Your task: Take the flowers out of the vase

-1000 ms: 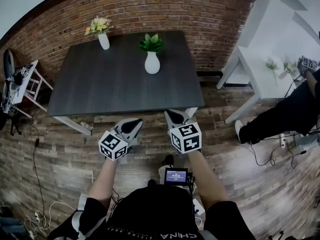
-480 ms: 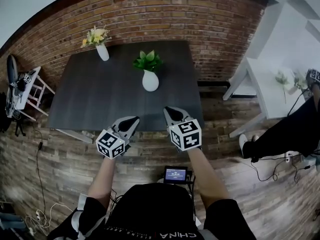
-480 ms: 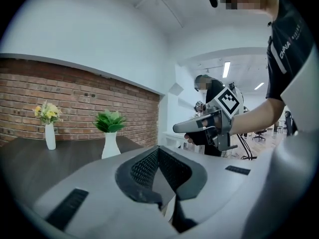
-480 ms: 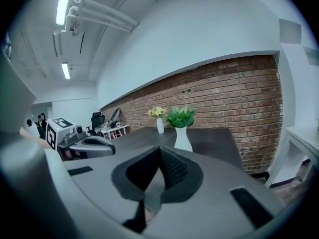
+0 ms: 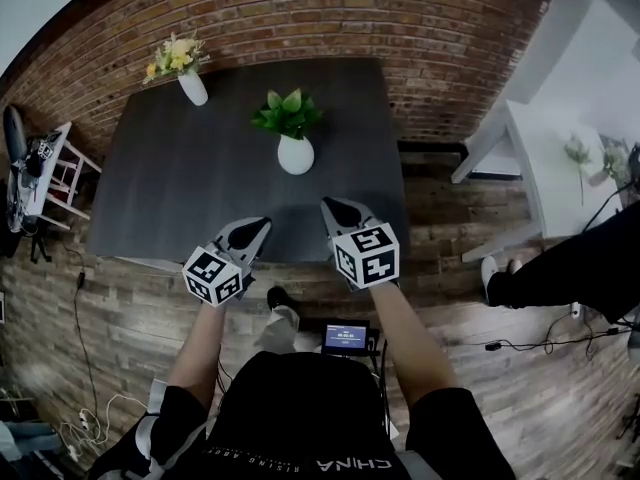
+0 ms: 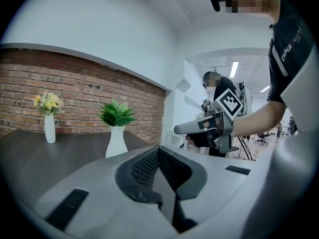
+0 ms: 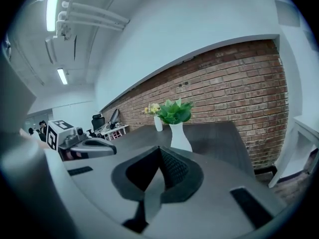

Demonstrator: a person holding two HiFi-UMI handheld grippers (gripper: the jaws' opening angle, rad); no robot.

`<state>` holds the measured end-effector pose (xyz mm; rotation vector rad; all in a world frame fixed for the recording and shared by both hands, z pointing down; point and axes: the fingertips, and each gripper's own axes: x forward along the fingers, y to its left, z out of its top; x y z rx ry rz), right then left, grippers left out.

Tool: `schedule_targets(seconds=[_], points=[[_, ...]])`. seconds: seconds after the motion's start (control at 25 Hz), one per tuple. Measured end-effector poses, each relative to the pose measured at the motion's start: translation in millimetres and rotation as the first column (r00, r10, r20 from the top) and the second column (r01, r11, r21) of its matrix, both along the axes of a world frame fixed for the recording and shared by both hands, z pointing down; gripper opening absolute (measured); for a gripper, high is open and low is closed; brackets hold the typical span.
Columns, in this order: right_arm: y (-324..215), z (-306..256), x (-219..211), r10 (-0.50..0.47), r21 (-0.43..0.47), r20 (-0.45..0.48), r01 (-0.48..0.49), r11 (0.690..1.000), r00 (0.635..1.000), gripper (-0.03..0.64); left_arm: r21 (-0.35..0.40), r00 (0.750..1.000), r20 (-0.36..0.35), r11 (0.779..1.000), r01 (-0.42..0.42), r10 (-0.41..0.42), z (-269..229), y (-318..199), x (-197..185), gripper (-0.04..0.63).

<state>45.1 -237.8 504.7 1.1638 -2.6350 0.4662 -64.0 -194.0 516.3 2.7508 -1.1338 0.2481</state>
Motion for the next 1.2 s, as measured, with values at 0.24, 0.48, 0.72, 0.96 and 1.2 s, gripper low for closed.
schedule_targets(seconds=[0.24,0.48,0.72,0.96,1.2], points=[[-50.7,3.3,-12.4,0.053,0.010,-0.029,-0.053,0.999,0.998,0.005,-0.006,0.998,-0.024,0.998,-0.059,0.059,8.0,-57.6,-13.0,0.002],[-109.8,-7.8,-36.0,0.128,0.034,-0.055,-0.126,0.991,0.990,0.005,0.041,0.995,-0.027,0.994,-0.100,0.101,-8.5,-128.9,-47.5,0.002],[-143.2,-6.9,-49.5,0.189,0.038,-0.068,-0.187,0.982,0.980,0.005,0.032,0.986,-0.021,0.986,-0.162,0.163,-5.2,-171.6,-62.7,0.002],[-164.2,-5.6,-38.8,0.226,0.044,-0.071,-0.223,0.974,0.972,0.005,0.018,0.987,-0.007,0.987,-0.161,0.161,7.2,-193.7,-57.6,0.002],[-185.2,-1.9,-23.1,0.204,0.031,-0.077,-0.202,0.979,0.976,0.005,-0.002,0.992,-0.016,0.992,-0.126,0.126,13.2,-212.4,-46.0,0.002]])
